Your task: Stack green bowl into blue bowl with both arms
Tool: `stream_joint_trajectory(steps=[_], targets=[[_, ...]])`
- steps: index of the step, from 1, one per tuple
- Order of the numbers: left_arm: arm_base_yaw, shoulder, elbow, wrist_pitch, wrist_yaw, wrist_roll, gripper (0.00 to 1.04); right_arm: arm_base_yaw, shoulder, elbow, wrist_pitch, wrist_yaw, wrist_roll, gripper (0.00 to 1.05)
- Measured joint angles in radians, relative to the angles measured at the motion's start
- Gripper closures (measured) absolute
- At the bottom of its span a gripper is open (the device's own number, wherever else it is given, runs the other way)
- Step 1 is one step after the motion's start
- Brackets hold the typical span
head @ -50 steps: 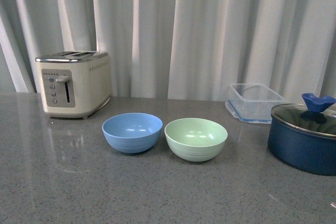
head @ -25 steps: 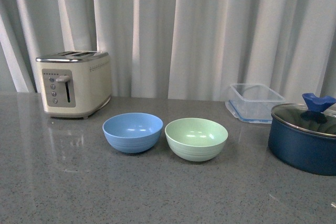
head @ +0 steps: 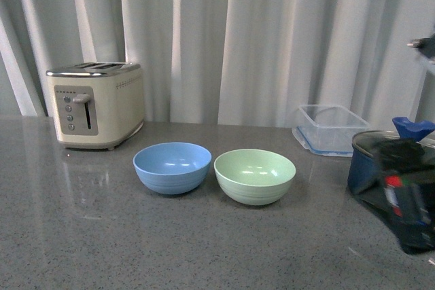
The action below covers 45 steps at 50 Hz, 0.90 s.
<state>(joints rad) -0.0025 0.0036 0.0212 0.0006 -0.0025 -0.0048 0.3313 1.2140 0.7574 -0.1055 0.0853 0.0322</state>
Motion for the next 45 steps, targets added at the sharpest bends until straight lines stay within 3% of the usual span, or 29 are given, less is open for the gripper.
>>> stream_joint_trajectory(steps=[16,45], targets=[[0.0,0.0,0.0,0.0,0.0,0.0,0.07,-0.005,0.344,0.216,0.034,-0.121,0.062,0.1],[0.0,0.0,0.0,0.0,0.0,0.0,0.07,-0.126,0.884,0.902,-0.15,-0.082,0.065,0.1]])
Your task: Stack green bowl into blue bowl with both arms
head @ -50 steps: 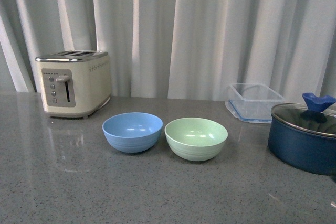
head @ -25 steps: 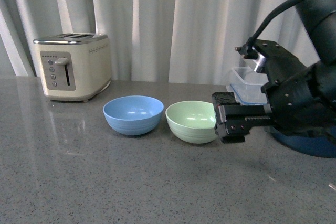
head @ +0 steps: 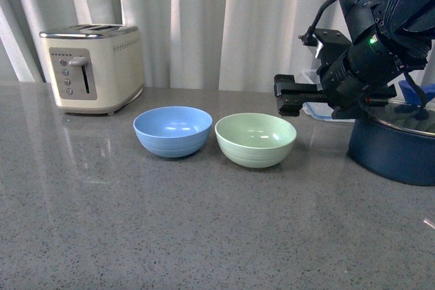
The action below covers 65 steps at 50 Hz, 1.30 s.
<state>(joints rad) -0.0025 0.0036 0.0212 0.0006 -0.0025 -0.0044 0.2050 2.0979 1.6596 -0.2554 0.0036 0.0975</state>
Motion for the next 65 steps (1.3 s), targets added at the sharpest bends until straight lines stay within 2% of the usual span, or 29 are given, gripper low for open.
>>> stream_joint_trajectory(steps=[14,63,65], targets=[[0.0,0.0,0.0,0.0,0.0,0.0,0.07,-0.013,0.048,0.062,-0.01,0.002,-0.011,0.1],[0.0,0.0,0.0,0.0,0.0,0.0,0.07,0.036,0.103,0.019,0.029,-0.032,-0.026,0.1],[0.0,0.0,0.0,0.0,0.0,0.0,0.07,0.038,0.103,0.009,0.032,-0.032,-0.03,0.15]])
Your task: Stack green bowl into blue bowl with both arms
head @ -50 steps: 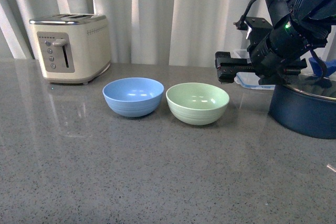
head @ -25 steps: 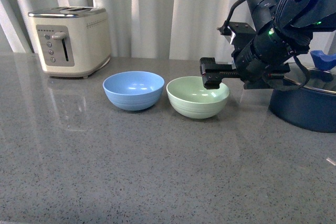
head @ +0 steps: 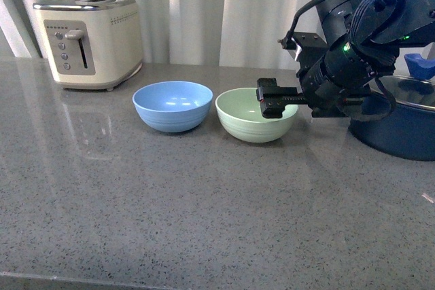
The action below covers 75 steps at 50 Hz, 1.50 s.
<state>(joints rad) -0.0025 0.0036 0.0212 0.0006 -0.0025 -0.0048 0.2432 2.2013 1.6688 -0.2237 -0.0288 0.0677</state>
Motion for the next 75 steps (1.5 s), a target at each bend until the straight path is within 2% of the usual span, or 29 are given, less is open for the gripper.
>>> stream_joint_trajectory(steps=[18,23,26,45,60,75], targets=[[0.0,0.0,0.0,0.0,0.0,0.0,0.07,0.003,-0.011,-0.083,0.048,-0.061,0.018,0.85],[0.0,0.0,0.0,0.0,0.0,0.0,0.07,-0.001,-0.041,-0.088,0.064,-0.088,0.023,1.01],[0.0,0.0,0.0,0.0,0.0,0.0,0.07,-0.001,-0.051,-0.088,0.064,-0.092,0.018,1.03],[0.0,0.0,0.0,0.0,0.0,0.0,0.07,-0.014,-0.058,-0.064,0.038,-0.102,-0.006,1.03],[0.0,0.0,0.0,0.0,0.0,0.0,0.07,-0.006,-0.052,0.13,-0.019,-0.123,-0.017,1.03],[0.0,0.0,0.0,0.0,0.0,0.0,0.07,0.048,0.008,0.27,-0.073,-0.129,-0.038,1.03]])
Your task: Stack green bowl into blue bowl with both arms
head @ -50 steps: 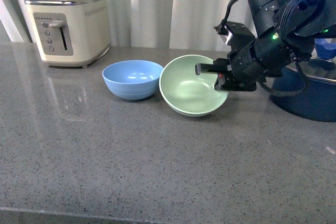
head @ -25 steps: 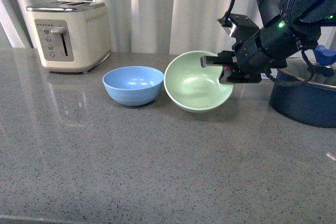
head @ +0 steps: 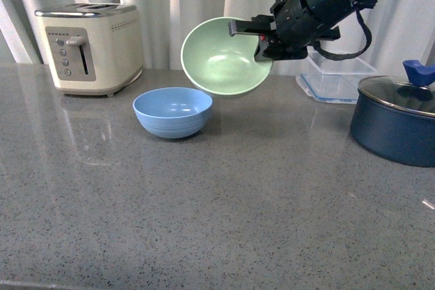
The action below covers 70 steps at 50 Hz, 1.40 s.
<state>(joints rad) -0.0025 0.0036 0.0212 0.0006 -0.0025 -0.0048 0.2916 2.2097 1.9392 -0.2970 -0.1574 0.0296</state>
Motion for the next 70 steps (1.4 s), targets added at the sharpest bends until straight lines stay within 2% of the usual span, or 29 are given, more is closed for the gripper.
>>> stream_joint_trajectory(steps=[27,52,70], targets=[[0.0,0.0,0.0,0.0,0.0,0.0,0.07,0.101,0.178,0.241,-0.084,-0.033,-0.026,1.03],[0.0,0.0,0.0,0.0,0.0,0.0,0.07,0.157,0.273,0.316,-0.101,-0.039,-0.028,1.03],[0.0,0.0,0.0,0.0,0.0,0.0,0.07,0.149,0.276,0.325,-0.108,-0.04,-0.026,0.45]])
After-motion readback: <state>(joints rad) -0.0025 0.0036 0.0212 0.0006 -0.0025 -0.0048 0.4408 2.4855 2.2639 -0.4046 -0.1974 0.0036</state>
